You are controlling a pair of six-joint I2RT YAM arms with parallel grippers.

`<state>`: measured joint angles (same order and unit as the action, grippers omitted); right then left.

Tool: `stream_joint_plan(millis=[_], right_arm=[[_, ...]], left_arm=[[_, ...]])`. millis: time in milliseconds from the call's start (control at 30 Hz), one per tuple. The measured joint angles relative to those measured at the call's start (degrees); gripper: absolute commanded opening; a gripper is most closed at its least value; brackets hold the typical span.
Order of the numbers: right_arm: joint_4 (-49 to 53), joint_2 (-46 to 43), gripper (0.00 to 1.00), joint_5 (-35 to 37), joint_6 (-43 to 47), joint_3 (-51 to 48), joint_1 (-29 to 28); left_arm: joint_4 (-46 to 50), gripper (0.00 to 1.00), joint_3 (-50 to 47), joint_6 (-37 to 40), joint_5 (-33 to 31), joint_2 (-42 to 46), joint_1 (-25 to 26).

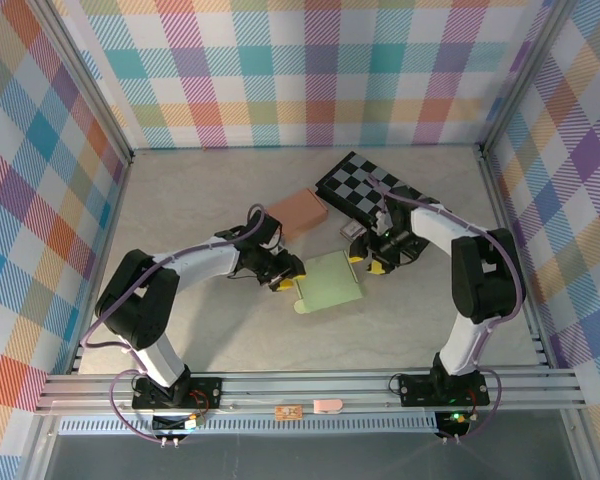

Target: Fold the paper box

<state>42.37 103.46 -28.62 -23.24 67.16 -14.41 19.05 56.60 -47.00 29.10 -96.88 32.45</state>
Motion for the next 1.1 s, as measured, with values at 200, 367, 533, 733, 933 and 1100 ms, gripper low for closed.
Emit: stream_joint_plan(millis=[200, 367, 533, 733, 933, 1100], right_arm=[[-1.40, 1.70, 0.59, -1.01, 0.15, -0.79, 0.00], [-3.08, 1.86, 0.59, -1.75, 0.20, -0.96, 0.00], [-4.76, 1.86, 0.59, -2.75, 0.22, -1.60, 0.00], [-5.57, 1.88, 0.61, -2.97, 0.22, -2.23, 0.00], [-6.36, 1.88, 0.63, -3.78, 0.24, -2.99, 0.00], [-7.26, 1.88, 0.63, -5.40, 0.28, -2.99, 0.00]], left_arm=[[-2.49, 0.33, -1.86, -0.07, 0.31, -0.90, -0.02], [-5.68, 0.20, -2.56, -0.37, 0.68, -0.90, 0.00], [-7.45, 0.13, -2.86, -1.07, 0.96, -0.90, -0.02], [-8.33, 0.09, -3.17, -0.87, 1.31, -0.90, -0.02], [-8.66, 0.07, -3.54, 0.20, 1.49, -0.74, -0.13], [-9.60, 0.06, -5.07, 1.03, 1.86, 0.22, -0.68]])
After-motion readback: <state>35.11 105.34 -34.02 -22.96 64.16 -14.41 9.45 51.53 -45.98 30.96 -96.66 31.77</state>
